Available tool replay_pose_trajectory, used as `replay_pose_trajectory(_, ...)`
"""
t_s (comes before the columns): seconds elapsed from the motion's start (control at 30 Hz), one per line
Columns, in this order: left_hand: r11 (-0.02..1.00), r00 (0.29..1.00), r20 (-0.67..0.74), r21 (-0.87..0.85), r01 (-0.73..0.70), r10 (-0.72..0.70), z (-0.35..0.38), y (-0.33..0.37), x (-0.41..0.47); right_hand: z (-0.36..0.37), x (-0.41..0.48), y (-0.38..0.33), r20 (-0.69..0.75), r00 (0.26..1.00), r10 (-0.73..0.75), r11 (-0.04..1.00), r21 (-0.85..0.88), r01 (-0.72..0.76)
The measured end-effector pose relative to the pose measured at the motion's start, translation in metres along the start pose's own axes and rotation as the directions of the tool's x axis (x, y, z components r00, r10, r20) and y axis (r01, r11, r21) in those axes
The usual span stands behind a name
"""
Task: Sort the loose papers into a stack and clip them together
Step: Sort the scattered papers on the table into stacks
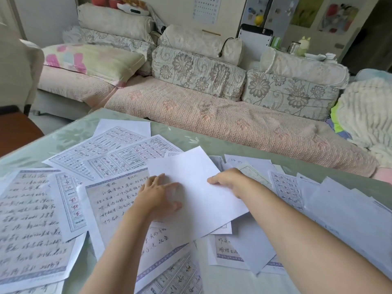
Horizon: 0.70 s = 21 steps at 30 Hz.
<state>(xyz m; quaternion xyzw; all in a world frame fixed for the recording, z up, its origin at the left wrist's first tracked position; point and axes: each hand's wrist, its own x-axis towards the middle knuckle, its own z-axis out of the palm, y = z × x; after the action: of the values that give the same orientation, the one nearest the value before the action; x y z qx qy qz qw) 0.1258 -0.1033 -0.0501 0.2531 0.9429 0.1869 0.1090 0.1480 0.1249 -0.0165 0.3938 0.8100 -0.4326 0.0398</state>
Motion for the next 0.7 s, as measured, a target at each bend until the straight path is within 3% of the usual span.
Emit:
replay_pose_trajectory(0.13,0.999,0.999,-0.031,-0.037,0.025,-0.027,0.003,-0.004,0.004,0.001,-0.006,0.007,-0.043,0.997,-0.06,0.998,-0.014,0.06)
replay_pose_trajectory(0.27,0.986,0.99,-0.132,-0.161,0.036,-0.058,0.002,0.001,-0.001,-0.003,-0.025,0.023,-0.08,0.968,-0.239,0.969,0.046,0.243)
replay_pose_trajectory(0.37,0.939,0.963,-0.232,-0.341,0.05,-0.135,-0.008,0.012,-0.009,-0.015,-0.053,0.039,-0.134,0.905,-0.404,0.904,0.09,0.417)
replay_pose_trajectory(0.43,0.84,0.938,-0.272,-0.541,0.035,-0.215,-0.017,0.021,-0.015,-0.026,-0.071,0.053,-0.172,0.863,-0.475,0.86,0.116,0.496)
replay_pose_trajectory(0.53,0.563,0.927,-0.239,-0.826,-0.036,-0.29,-0.027,0.037,-0.033,-0.038,-0.096,0.073,-0.216,0.816,-0.536,0.815,0.12,0.567)
replay_pose_trajectory(0.7,0.391,0.929,-0.324,-0.889,-0.236,-0.176,-0.045,0.072,-0.067,-0.062,-0.126,0.092,-0.311,0.778,-0.546,0.764,0.195,0.614)
